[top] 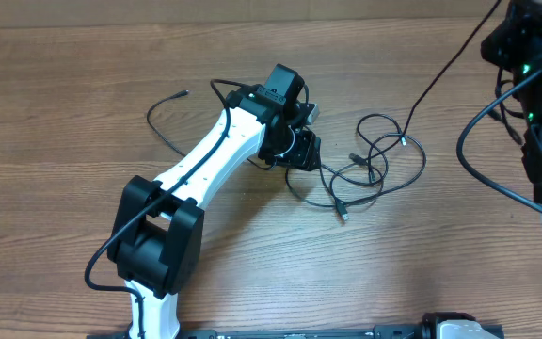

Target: Untangle cables

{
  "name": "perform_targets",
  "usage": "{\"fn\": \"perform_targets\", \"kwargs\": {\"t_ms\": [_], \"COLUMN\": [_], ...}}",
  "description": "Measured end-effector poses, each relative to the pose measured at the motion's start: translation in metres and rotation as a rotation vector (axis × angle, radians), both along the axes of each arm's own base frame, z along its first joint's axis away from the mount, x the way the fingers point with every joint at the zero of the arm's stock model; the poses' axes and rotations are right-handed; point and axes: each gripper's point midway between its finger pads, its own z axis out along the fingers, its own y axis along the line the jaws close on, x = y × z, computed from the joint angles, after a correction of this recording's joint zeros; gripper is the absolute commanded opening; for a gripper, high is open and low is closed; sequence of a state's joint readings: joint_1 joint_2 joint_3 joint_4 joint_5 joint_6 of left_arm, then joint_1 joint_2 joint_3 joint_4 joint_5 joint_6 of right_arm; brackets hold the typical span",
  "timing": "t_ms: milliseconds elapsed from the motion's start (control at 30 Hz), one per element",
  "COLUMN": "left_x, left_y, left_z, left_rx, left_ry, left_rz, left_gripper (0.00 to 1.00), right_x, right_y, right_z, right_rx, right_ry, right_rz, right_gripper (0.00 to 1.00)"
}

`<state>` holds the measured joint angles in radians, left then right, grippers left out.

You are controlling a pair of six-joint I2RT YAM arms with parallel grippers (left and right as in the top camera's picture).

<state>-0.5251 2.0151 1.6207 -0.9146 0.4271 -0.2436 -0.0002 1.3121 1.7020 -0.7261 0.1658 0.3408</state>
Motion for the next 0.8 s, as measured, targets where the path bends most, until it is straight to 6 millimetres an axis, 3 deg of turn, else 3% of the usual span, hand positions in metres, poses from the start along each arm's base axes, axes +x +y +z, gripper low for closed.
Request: {"fn": "perform_targets", "kwargs": {"t_ms": [100,367,600,800], "left_x": [-0.005,-0.015,-0.021,-0.021], "left_y": [0.0,0.018,0.023,0.024], "left_z": [-0.001,-0.011,-0.036,-0.055], "left_rx": [0.01,0.106,0.118,0.11], "left_ry": [0.017,0.075,0.088,0.071], "left_rz": [-0.005,0.051,0.075,0.081], "left_gripper": [0.68,0.73,0.69,0.61], "right_x": [-0.003,-0.015,-0.01,-0.008], "right_y": [-0.005,-0.031,-0.045,-0.048], "right_z": [-0.01,-0.06,-0.082,-0.083], "right_rx": [-0.009,-0.075,-0.123,-0.13], "right_ry": [0.042,0.257,0.342,0.342], "right_rz": [-0.026,-0.171,-0.249,-0.265], "right_gripper": [0.04,0.04,0.04,0.04]}}
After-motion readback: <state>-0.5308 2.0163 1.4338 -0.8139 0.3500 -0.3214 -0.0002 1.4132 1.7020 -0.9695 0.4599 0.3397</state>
